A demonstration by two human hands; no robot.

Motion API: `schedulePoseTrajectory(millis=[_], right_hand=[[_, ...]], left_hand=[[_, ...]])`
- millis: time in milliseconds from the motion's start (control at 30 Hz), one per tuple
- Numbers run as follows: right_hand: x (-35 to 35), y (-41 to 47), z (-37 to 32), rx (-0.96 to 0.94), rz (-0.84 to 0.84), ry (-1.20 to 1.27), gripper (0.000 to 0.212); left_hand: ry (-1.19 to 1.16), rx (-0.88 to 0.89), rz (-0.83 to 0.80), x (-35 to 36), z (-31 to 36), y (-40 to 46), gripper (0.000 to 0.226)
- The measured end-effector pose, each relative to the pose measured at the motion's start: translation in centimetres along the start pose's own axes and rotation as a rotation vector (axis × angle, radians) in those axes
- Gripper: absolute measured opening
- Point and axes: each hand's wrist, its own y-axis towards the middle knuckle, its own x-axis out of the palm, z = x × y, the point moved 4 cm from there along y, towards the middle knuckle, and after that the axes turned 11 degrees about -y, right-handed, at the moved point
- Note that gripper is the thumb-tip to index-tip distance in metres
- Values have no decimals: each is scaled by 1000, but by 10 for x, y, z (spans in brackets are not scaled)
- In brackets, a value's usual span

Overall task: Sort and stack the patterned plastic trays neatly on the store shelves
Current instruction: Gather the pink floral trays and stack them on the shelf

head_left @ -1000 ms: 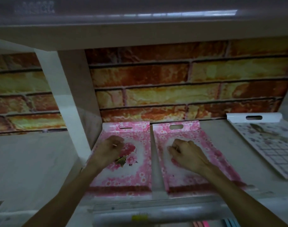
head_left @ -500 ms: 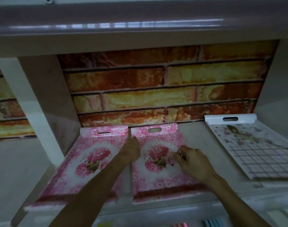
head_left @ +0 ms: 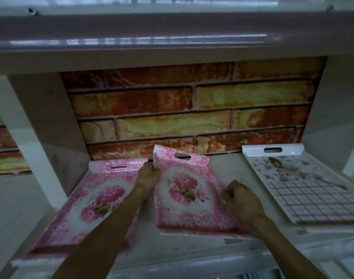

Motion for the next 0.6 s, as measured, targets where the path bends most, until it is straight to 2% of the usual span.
schedulePoseTrajectory(millis=[200, 267, 400, 600], right_hand=[[10, 6, -8, 29, -110, 211, 34], [6, 8, -25, 11, -137, 324, 41], [5, 3, -71, -21, -146, 728, 30], [23, -4, -140, -11, -102, 785, 39]], left_hand=[[-331, 25, 133, -30, 10, -10, 6], [-400, 36, 179, -53, 13, -12, 17], [-403, 53, 196, -106, 12, -15, 38], [-451, 22, 175, -174, -16, -35, 27]])
